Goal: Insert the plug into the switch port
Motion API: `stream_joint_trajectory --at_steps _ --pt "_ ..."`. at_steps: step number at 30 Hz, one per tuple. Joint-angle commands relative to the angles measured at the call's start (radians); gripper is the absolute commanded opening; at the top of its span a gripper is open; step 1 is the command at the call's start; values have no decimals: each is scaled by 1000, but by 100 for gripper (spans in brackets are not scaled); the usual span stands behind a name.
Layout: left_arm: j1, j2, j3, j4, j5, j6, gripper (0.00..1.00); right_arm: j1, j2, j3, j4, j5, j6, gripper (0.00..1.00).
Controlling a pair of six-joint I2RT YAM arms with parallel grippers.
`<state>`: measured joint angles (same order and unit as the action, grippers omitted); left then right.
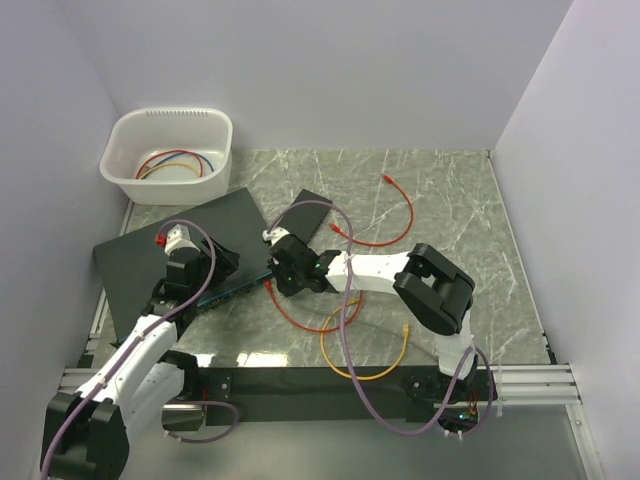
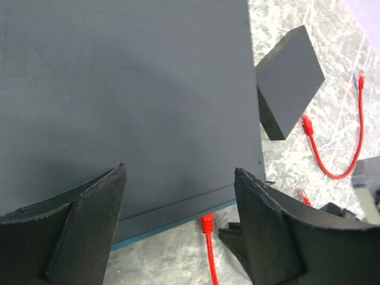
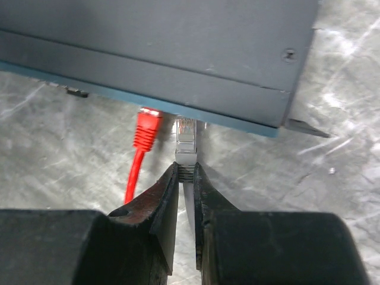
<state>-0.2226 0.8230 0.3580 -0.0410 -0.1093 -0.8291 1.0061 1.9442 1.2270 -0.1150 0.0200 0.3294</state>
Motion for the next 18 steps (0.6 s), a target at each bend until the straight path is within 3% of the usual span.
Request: stream_joint_trajectory --at_steps 1,18 --pt "34 15 -14 64 65 19 78 -14 -2 42 -29 41 7 0" --pt "81 24 -36 87 100 27 76 -34 -13 69 -18 24 33 0"
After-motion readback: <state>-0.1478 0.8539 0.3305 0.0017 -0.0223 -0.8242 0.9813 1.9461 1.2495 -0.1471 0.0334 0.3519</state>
